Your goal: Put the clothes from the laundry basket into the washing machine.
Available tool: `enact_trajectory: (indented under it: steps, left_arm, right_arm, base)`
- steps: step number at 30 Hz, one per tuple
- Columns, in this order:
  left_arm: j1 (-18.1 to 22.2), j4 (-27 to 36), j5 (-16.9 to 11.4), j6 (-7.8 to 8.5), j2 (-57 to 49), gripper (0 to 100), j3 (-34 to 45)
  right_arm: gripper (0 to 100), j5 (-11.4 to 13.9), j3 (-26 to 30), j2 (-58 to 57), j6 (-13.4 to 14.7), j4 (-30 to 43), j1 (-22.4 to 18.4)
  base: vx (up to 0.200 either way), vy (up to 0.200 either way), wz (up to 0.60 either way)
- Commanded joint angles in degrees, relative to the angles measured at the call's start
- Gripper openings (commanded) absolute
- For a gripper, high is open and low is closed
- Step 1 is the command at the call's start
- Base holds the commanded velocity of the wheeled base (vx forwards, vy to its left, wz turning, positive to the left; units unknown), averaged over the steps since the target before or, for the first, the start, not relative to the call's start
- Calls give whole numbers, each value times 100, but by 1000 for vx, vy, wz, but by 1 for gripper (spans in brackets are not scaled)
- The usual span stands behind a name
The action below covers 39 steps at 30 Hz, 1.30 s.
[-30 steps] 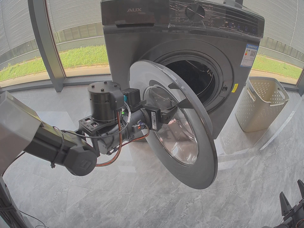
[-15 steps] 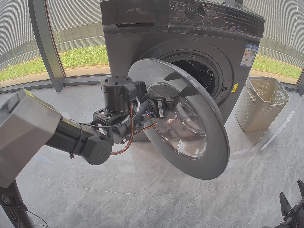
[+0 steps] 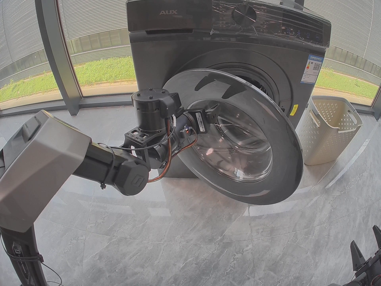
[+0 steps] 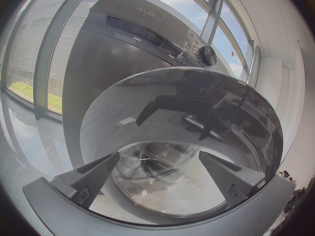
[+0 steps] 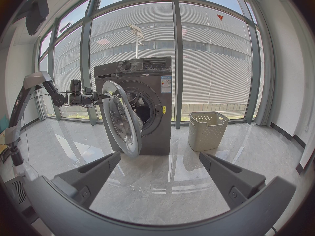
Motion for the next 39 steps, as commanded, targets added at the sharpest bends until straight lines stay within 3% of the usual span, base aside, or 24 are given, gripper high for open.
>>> enact_trajectory:
  steps: [1, 10, 15, 22, 28, 30, 34, 35, 39]
  left_arm:
    - [-20, 4, 8, -3, -142, 100, 321]
    - [-196, 57, 8, 94, -1786, 100, 2333]
    - [-196, 48, -45, 410, -3342, 100, 3995]
    - [-196, 39, -27, 621, -4976, 100, 5621]
    - [-99, 83, -1, 630, -5996, 100, 6456]
    - [15, 74, 70, 709, -6576, 100, 7080]
    - [340, 145, 158, 885, -7138, 100, 7519]
    - [666, 408, 140, 911, -7429, 100, 7651]
    - [1263, 1278, 131, 946, -8263, 100, 7651]
  right_arm:
    - [100, 1, 48, -93, -2, 0, 2]
    - [100, 1, 57, -93, -2, 0, 2]
    - [100, 1, 57, -93, -2, 0, 2]
    - [100, 1, 57, -93, -2, 0, 2]
    - [100, 1, 57, -93, -2, 0, 2]
    - [100, 1, 57, -93, -2, 0, 2]
    - [100, 1, 48, -93, -2, 0, 2]
    - [100, 1, 57, -93, -2, 0, 2]
    - [100, 1, 57, -93, -2, 0, 2]
  base:
    - [0, 0, 0]
    - [0, 0, 0]
    - [0, 0, 0]
    - [0, 0, 0]
    - [0, 0, 0]
    - [0, 0, 0]
    - [0, 0, 0]
    - [0, 0, 0]
    - [0, 0, 0]
